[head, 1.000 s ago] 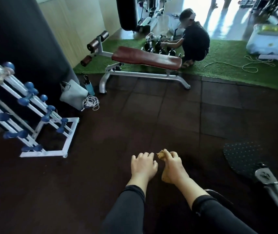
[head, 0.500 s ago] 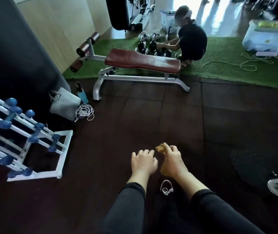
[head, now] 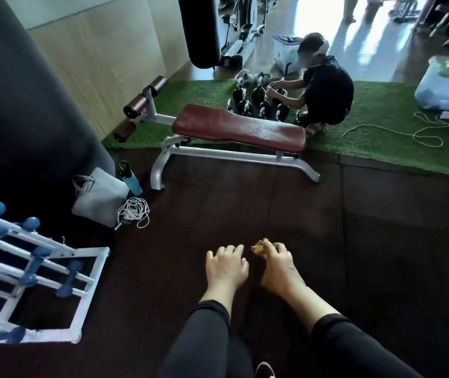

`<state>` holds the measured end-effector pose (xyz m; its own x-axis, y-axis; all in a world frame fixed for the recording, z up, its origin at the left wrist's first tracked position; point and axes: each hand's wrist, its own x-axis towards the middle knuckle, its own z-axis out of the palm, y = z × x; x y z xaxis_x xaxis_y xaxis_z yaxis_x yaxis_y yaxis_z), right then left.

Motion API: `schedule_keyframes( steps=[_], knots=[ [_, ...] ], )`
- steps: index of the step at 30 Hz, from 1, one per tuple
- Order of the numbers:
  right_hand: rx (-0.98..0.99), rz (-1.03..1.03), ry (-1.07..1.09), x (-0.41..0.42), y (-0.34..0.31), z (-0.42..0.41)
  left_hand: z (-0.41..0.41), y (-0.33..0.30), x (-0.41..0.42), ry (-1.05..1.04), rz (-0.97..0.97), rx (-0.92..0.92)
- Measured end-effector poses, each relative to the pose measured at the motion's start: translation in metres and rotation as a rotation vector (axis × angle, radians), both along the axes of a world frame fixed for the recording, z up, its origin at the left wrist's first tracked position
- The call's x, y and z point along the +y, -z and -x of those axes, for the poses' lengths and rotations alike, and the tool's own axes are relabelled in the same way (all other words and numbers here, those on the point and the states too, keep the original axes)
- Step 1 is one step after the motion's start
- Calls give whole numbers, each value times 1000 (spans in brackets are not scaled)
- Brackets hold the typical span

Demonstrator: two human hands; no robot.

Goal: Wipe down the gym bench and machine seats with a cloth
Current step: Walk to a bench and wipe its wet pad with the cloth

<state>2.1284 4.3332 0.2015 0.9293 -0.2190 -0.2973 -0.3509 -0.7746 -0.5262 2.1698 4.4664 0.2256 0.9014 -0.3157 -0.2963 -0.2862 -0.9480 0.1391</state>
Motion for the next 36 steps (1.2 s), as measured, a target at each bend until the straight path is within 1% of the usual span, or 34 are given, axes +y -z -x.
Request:
schedule_keyframes(
  steps=[5, 9, 16, 19, 23, 30, 36],
  knots=[
    [6, -1, 30, -23, 7, -89, -90, 9, -27, 57, 11, 19],
    [-64, -17, 79, -39, 13, -175, -184, 18, -45, 113, 1, 15],
    [-32, 7, 169, -67, 11, -300, -335, 1, -68, 236, -20, -18],
    [-43, -65, 293, -74, 8, -340, -385, -1, -79, 265, -27, -5],
    [-85, -79, 382, -94, 16, -389, -436, 1, -101, 302, -28, 19],
    [-116, -58, 431, -170, 38, -499, -547, 16, -174, 328, -42, 30],
    [-115, -37, 392, -255, 51, -606, -645, 31, -258, 273, -40, 61]
  ],
)
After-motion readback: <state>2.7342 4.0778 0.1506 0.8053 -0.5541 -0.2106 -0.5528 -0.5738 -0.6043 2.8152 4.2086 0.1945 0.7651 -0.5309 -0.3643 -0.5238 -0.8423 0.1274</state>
